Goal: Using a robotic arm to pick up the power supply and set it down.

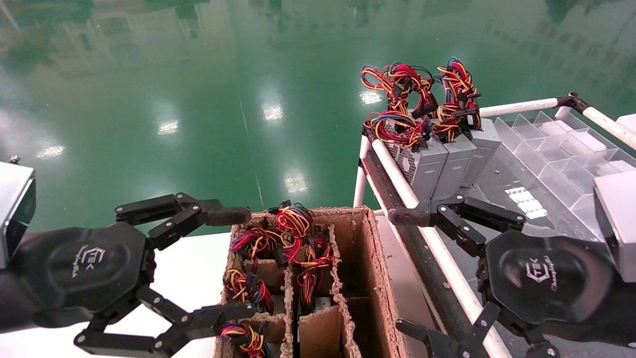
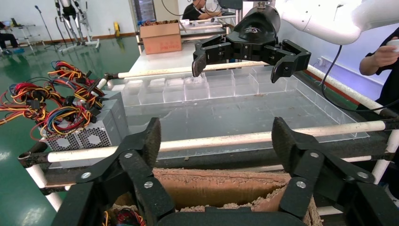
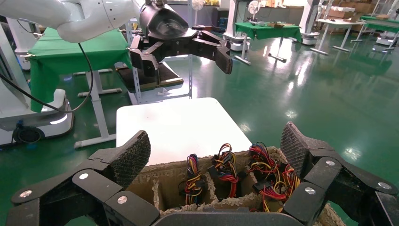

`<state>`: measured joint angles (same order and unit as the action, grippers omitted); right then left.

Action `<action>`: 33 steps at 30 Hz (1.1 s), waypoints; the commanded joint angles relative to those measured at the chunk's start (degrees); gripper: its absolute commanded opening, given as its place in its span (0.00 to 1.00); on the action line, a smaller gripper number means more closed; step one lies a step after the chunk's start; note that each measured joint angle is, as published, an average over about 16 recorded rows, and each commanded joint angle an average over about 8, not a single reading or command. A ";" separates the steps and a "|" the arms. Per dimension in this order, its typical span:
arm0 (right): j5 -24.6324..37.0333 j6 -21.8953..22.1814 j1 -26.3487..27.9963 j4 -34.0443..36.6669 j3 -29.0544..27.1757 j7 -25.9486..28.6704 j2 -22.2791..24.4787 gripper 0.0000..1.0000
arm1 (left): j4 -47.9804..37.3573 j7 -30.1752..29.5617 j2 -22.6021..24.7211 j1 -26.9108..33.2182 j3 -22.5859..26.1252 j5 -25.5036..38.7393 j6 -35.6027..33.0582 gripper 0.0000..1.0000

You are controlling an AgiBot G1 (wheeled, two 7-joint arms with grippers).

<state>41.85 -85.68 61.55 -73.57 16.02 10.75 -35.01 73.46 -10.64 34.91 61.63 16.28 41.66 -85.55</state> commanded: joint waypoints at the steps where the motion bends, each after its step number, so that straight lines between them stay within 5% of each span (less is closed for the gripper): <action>1: 0.00 0.00 0.00 0.00 0.00 0.00 0.00 1.00 | 0.00 0.00 0.00 0.00 0.00 0.00 0.00 0.00; 33: 3.02 2.21 0.23 1.44 1.30 0.04 -1.30 1.00 | -0.04 0.03 0.00 0.02 0.03 -0.01 -0.01 0.00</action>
<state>45.42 -83.44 62.14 -72.03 17.71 10.92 -36.76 73.43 -10.62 34.91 61.65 16.31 41.65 -85.56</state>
